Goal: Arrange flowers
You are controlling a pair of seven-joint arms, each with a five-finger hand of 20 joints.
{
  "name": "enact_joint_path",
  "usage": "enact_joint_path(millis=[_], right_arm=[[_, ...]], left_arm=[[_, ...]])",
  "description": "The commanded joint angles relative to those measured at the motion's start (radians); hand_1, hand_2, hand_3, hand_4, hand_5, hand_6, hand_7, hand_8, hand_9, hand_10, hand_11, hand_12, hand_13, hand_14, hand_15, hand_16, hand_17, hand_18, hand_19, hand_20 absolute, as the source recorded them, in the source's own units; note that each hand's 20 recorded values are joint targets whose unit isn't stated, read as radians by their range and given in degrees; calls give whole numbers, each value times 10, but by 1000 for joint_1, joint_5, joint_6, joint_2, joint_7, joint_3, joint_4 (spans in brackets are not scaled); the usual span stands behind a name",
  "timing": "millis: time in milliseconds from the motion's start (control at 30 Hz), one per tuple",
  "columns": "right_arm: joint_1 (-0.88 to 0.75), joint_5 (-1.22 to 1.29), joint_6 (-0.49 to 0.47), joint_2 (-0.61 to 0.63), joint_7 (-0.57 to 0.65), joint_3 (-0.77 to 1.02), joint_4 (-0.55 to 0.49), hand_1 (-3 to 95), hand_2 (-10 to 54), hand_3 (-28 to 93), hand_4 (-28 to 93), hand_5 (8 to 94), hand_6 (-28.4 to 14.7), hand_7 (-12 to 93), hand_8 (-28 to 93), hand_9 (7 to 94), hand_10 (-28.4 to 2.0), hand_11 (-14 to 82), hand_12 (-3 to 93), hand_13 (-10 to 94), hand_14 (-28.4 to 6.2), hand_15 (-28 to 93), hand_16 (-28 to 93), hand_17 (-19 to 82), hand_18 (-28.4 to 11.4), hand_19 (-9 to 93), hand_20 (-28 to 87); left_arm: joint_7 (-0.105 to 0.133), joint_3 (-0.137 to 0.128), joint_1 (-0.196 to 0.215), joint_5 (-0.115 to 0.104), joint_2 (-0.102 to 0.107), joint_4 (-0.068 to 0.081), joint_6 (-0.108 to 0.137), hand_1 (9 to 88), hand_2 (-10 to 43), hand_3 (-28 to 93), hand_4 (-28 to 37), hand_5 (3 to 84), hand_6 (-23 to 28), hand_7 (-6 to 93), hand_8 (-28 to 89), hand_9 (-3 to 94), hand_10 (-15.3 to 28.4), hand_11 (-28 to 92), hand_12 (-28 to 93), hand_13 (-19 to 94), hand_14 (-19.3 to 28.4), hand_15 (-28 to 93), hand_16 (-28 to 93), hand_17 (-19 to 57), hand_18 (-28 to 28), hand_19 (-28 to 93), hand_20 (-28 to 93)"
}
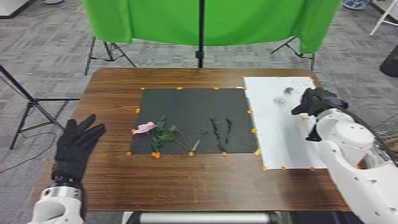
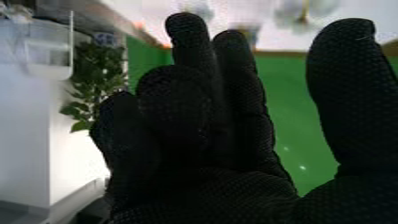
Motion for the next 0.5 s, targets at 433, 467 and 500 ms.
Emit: enact_joint_path(millis=[433, 467, 500], right_arm=[[-30, -60, 264, 9, -58, -34, 67, 635, -95, 550, -137, 776, -21, 175, 117, 906, -91, 86, 376, 900, -18, 618, 322, 661, -105, 932, 583], [-20, -50, 280, 14, -61, -37, 53, 640, -95, 551, -137, 782, -20, 179, 119, 911, -89, 88, 380, 904, -17, 615, 322, 664, -105, 932, 583], [-7, -42, 291, 18, -63, -42, 35, 642, -95, 551, -138, 785, -21, 181, 121, 913, -88, 88, 383, 906, -17, 614, 323, 666, -104, 932, 583]], left_arm=[[-22, -4, 18, 14, -18, -6, -12, 166, 128, 595, -283, 423, 54, 33, -56, 458, 136, 149, 129, 338, 150, 95, 36, 58, 117, 18, 196], [-23, -4, 17, 13, -17, -5, -12, 164, 128, 597, -283, 423, 54, 33, -57, 458, 136, 149, 129, 338, 150, 95, 36, 58, 117, 18, 196], [-24, -3, 16, 12, -15, -4, -11, 165, 127, 597, -283, 423, 54, 33, -56, 457, 136, 149, 129, 338, 150, 95, 36, 58, 117, 18, 196]])
